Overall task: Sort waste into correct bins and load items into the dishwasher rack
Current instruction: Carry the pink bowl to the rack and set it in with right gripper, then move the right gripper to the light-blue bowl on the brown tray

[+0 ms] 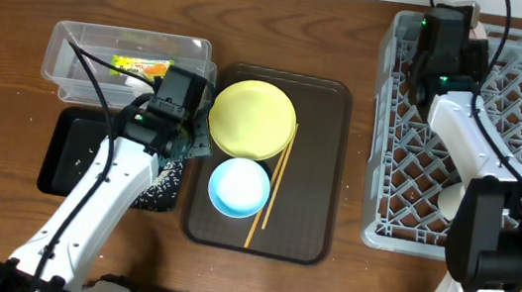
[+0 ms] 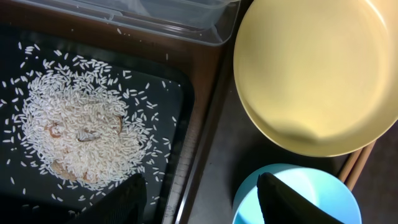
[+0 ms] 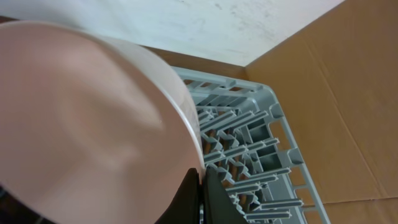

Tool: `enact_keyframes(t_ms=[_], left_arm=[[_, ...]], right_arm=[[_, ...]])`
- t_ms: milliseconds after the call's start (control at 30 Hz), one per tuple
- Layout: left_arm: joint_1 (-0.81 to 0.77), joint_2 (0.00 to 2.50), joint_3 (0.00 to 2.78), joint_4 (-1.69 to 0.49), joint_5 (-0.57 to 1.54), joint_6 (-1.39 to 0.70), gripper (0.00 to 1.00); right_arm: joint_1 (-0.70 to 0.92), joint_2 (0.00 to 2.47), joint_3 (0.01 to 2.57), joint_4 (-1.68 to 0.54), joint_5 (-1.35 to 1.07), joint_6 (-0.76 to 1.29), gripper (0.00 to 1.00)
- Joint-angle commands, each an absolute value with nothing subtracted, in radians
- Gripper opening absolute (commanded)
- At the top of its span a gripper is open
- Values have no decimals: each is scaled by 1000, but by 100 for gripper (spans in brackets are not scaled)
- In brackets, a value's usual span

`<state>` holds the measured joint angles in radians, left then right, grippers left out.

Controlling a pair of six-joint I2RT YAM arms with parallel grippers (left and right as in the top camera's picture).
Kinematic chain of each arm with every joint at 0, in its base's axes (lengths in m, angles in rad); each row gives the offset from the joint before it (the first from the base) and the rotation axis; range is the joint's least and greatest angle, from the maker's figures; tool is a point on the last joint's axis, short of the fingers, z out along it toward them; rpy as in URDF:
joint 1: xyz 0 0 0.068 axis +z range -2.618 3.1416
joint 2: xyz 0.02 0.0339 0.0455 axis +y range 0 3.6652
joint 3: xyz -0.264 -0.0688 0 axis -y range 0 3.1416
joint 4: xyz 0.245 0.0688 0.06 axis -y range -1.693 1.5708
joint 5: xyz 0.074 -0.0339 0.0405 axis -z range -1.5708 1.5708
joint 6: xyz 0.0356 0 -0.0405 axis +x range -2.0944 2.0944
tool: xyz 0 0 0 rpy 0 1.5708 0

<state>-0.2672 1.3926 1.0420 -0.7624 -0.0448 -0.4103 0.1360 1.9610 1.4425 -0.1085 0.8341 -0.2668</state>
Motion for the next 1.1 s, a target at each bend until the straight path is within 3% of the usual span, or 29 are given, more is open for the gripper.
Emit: enact_keyframes(t_ms=[0,433,667,867,1067], left_arm=[[-265,1398,1049,-766,-64,-404,60],[-265,1398,1049,-766,-64,-404,60],[-265,1398,1049,-766,-65,-404,60],[-232,1397,1049,-774,-64,-406,61],[-84,1388,1049,-802,-61,-428,61]], right_arm=[[178,1972,1448,-125,834,-277,1],[239,1963,1448,-289,834,-152,1],[274,1879,1448,-338,800,-101,27],[274,1755,1448,-425,582,-55,37],[290,1676,1448,-555,91,13,37]])
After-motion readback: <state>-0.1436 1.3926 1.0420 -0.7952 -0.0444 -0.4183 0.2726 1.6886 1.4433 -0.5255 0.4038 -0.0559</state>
